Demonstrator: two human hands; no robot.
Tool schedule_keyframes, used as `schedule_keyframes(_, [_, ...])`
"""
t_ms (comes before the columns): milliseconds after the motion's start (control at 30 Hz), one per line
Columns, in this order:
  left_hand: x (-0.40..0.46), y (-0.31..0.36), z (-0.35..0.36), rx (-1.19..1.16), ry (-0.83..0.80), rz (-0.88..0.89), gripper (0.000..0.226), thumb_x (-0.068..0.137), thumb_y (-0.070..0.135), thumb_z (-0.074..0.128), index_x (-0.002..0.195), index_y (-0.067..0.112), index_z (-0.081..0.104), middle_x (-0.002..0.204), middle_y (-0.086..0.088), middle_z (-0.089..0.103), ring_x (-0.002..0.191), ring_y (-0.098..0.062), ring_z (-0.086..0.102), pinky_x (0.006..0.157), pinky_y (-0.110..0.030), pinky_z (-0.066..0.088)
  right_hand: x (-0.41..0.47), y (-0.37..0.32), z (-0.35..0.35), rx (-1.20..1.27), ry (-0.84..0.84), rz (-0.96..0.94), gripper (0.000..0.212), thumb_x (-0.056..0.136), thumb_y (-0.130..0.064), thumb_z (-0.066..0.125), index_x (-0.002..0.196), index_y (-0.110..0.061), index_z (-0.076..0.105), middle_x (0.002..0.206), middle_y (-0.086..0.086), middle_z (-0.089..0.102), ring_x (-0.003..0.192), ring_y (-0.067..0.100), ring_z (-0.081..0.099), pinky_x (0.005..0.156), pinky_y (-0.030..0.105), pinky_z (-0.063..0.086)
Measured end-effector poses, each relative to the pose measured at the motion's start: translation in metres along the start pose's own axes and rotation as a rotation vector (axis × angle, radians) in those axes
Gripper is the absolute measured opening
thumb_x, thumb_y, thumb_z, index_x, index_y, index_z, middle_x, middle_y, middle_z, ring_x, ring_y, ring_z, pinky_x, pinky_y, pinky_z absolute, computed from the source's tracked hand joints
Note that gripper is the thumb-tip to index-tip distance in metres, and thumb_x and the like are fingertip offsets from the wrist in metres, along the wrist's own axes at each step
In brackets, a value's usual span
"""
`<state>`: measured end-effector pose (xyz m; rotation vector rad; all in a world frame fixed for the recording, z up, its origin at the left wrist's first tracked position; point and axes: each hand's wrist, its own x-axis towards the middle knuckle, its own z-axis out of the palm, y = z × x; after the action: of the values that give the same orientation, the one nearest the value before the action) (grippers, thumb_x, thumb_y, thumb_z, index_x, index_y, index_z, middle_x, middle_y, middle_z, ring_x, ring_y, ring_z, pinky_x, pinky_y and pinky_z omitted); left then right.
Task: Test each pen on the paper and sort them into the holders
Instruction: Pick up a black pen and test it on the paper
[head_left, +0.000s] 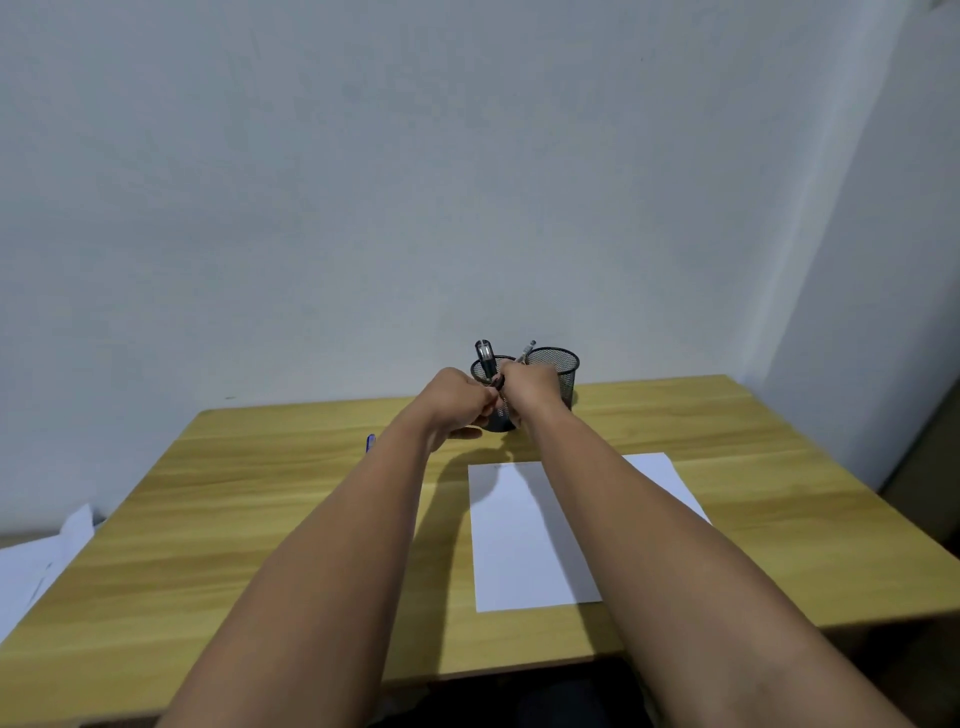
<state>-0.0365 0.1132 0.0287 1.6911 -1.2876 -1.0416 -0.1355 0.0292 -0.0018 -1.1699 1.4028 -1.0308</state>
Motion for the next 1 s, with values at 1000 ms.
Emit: schedule_keyframes(1000, [0.020, -0.132, 0.001, 0.856, 0.254, 0.474, 0.041, 0.100, 0.042, 0.050, 0.133, 0.022, 0.063, 0.130, 0.000, 0.060, 0.121, -0.023, 0.051, 0.091, -0.040, 0.050, 0.013, 0.077, -0.084, 0.057, 0.073, -0.162, 0.029, 0.100, -0.017, 0.068, 0.073, -0.011, 0.059, 0.055, 0.006, 0.063, 0.046, 0.023, 0.055, 0.043, 0.023, 0.045])
